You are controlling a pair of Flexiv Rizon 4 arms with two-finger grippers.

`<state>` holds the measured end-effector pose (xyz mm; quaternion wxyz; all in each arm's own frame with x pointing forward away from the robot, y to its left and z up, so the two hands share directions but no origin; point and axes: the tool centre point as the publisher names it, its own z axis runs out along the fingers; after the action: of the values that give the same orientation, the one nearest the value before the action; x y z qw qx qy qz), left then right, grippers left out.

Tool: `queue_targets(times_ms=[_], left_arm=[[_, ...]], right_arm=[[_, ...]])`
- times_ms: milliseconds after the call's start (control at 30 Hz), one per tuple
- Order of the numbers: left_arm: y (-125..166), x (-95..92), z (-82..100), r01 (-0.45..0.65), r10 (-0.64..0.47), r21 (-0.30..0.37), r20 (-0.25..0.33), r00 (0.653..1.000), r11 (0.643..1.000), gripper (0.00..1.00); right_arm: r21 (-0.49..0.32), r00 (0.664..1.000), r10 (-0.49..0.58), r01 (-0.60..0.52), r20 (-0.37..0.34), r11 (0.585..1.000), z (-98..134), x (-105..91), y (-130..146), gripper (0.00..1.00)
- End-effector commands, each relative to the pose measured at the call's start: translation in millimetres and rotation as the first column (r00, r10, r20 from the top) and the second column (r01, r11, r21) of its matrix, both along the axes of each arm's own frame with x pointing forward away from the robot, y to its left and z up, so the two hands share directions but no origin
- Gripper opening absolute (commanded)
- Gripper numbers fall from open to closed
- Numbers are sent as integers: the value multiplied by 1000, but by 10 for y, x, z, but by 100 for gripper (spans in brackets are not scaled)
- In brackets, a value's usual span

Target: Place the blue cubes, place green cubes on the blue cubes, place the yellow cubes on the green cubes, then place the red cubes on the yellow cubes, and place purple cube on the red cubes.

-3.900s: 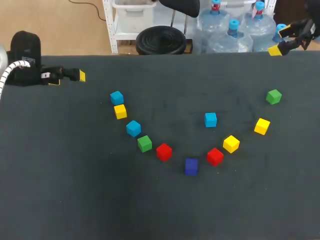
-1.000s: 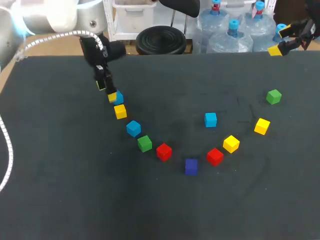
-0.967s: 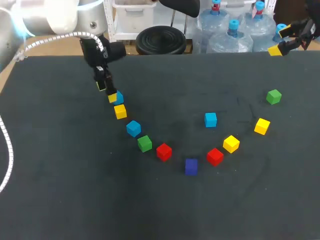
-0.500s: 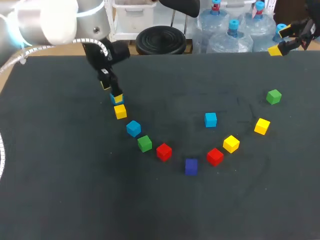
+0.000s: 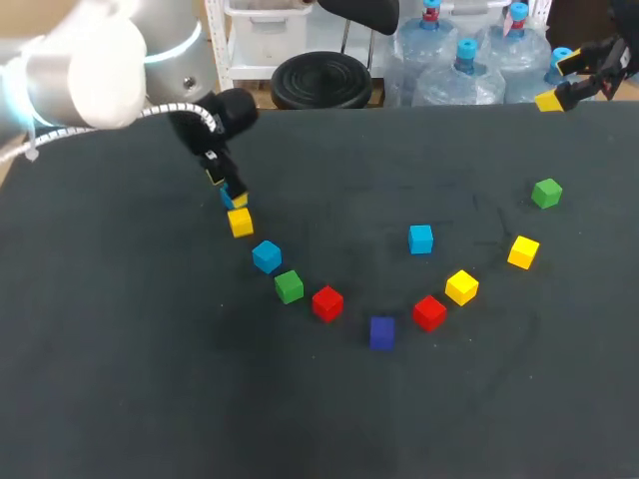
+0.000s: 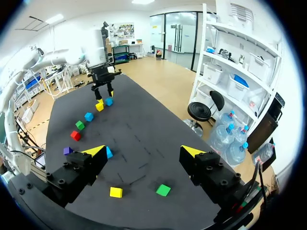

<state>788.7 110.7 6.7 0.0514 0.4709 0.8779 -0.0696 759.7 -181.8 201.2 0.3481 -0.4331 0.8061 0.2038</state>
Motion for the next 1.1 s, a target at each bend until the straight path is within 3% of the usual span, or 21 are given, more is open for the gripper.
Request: queue_targets(times_ms=[33, 567, 667, 900, 1100], left_arm=[[19, -51, -2, -5, 6, -30, 31, 1000, 1000, 0], [11, -45, 17, 14, -13, -29, 17, 1000, 999, 0], [20, -30, 42, 8, -7, -17, 42, 999, 1000, 0], [-89, -10, 321, 29, -28, -23, 50, 998, 999, 0], [-434, -96, 486, 187, -187, -20, -38, 982, 982, 0]], right_arm=[[0, 1000, -1, 1, 1, 1000, -2, -4, 1, 100], [0, 1000, -1, 1, 1, 1000, -2, -4, 1, 100], [0, 1000, -1, 1, 1, 1000, -2, -4, 1, 100], [0, 1000, -1, 1, 1, 1000, -2, -4, 1, 100], [0, 1000, -1, 1, 1, 1000, -2, -4, 1, 100]])
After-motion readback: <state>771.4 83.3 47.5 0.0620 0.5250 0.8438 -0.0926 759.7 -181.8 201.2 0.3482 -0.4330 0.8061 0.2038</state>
